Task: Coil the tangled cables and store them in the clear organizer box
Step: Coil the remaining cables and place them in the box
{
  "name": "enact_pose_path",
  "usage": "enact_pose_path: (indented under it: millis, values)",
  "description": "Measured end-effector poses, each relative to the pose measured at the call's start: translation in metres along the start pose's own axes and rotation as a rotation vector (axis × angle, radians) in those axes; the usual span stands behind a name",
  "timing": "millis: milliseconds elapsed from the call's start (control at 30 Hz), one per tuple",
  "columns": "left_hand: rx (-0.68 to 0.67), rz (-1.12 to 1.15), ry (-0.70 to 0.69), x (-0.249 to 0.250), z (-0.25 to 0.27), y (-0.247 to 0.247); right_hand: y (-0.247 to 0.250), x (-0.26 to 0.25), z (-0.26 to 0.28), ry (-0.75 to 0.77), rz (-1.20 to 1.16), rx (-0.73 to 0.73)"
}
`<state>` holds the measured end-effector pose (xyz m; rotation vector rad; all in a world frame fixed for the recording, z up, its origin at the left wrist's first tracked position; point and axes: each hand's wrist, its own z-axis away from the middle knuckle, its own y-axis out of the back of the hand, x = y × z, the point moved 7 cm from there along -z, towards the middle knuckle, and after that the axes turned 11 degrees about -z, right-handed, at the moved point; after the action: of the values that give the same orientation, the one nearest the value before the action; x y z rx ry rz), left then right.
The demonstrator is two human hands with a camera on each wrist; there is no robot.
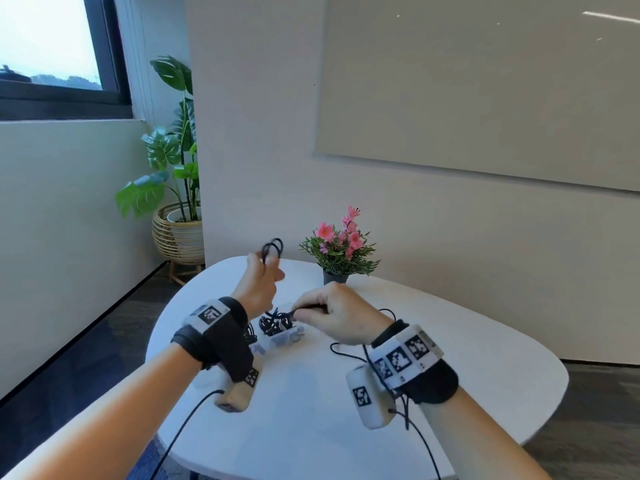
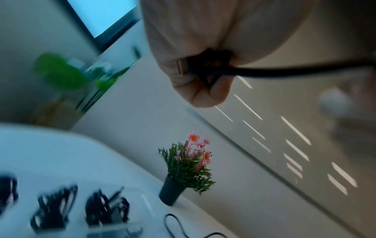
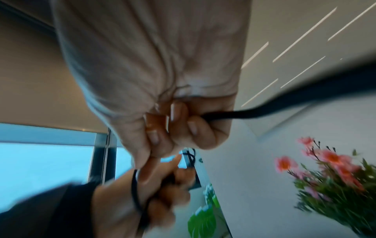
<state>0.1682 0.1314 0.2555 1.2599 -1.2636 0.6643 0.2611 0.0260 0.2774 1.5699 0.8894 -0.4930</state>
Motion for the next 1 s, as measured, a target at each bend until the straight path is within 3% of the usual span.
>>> enact_pose_path:
  millis: [133, 200, 300, 433, 500, 567, 633, 733, 833, 1000]
  values:
    - [-0.265, -0.36, -0.217, 0.007, 0.016, -0.023, 0.019, -0.014, -0.006, 0.11, 0.001, 0.054]
    - [-0.322, -0.406, -0.22, 0.012, 0.026, -0.024, 0.033, -0.017, -0.007, 0.153, -0.092, 0.144]
    - [-0.414, -0.303, -0.157, 0.018, 0.042, -0.024, 0.052, -0.01, -0.009, 0.179, -0.159, 0.266]
    - [-0.54, -0.296, -0.237, 0.027, 0.058, -0.032, 0.053, 0.01, -0.013, 0.133, -0.279, 0.314]
    - [-0.556, -0.1, -0.19, 0.029, 0.058, -0.031, 0.054, 0.018, -0.013, 0.108, -0.342, 0.326]
    - [-0.505, 0.092, -0.159, 0.032, 0.055, -0.027, 0.05, 0.019, -0.011, 0.098, -0.358, 0.31]
    - [-0.368, 0.182, -0.132, 0.031, 0.047, -0.022, 0.043, 0.022, -0.011, 0.046, -0.313, 0.323]
    - [-0.212, 0.421, 0.004, 0.023, 0.034, -0.02, 0.025, 0.035, -0.009, -0.08, -0.254, 0.327]
    - [-0.055, 0.491, 0.085, 0.013, 0.017, -0.008, 0.011, 0.044, -0.005, -0.125, -0.203, 0.333]
    - [-0.043, 0.599, 0.15, 0.014, 0.01, -0.008, -0.014, 0.028, 0.001, -0.078, -0.049, 0.228]
